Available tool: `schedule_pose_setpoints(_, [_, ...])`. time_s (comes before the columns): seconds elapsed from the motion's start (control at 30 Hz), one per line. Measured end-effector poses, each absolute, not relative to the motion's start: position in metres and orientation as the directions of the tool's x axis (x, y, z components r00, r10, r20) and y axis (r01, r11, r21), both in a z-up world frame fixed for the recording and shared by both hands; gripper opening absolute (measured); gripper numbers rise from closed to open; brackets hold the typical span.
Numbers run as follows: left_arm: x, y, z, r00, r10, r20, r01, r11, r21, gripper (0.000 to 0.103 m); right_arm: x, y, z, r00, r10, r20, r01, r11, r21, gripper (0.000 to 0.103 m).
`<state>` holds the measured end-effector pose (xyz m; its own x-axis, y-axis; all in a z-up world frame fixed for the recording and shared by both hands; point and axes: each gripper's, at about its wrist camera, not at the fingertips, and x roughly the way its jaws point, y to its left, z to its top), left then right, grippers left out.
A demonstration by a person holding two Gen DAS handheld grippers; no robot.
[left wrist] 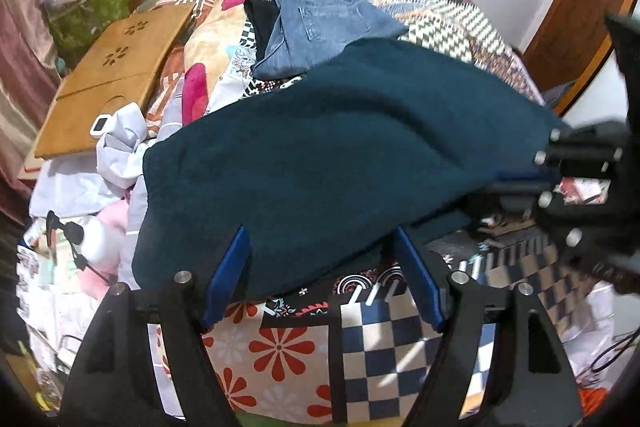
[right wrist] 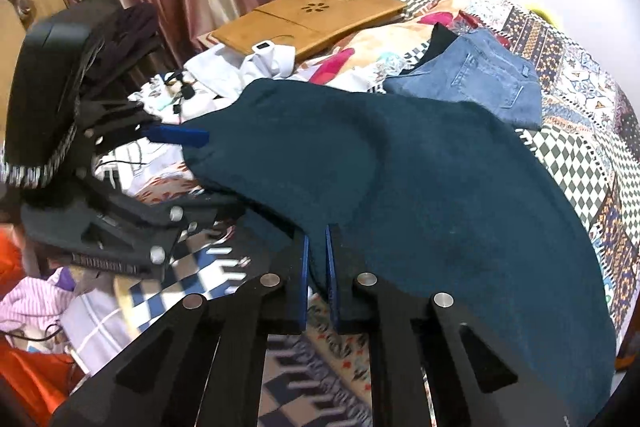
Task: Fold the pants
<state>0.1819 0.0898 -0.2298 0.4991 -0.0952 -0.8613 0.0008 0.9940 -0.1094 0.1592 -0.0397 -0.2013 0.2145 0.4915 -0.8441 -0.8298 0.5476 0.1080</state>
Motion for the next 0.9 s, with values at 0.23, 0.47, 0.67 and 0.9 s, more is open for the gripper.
schedule_pose_setpoints(0.23, [0.177, 0.111, -0.209, 0.536, -0.079, -0.84, -0.044, 0.992, -0.122, 0.075, 0.159, -0.044, -0.205, 0.185, 0.477, -0.859, -0.809, 0.57, 0.142, 0.017])
schedule_pose_setpoints(0.47, [0.213, 0.147, -0.216, 0.531, -0.005, -0.848, -0.155, 0.982, -0.103, 0.075, 0.191, -0.075, -0.174, 0.274, 0.527, -0.805, -0.729, 0.66, 0.183, 0.042])
schedule_pose_setpoints(0.67, [0.237, 0.156, -0.274, 0.401, -0.005, -0.916, -0.204, 0.974, -0.094, 0.075, 0.241, -0.118, -0.203, 0.365, 0.396, -0.842, -0.526, 0.835, 0.165, 0.043])
schedule_pose_setpoints(0.9, [0.208, 0.159, -0.301, 0.379, 0.023, -0.925, -0.184, 0.982, -0.051, 0.084, 0.233, -0.169, -0.231, 0.342, 0.378, -0.86, -0.475, 0.859, 0.189, 0.044])
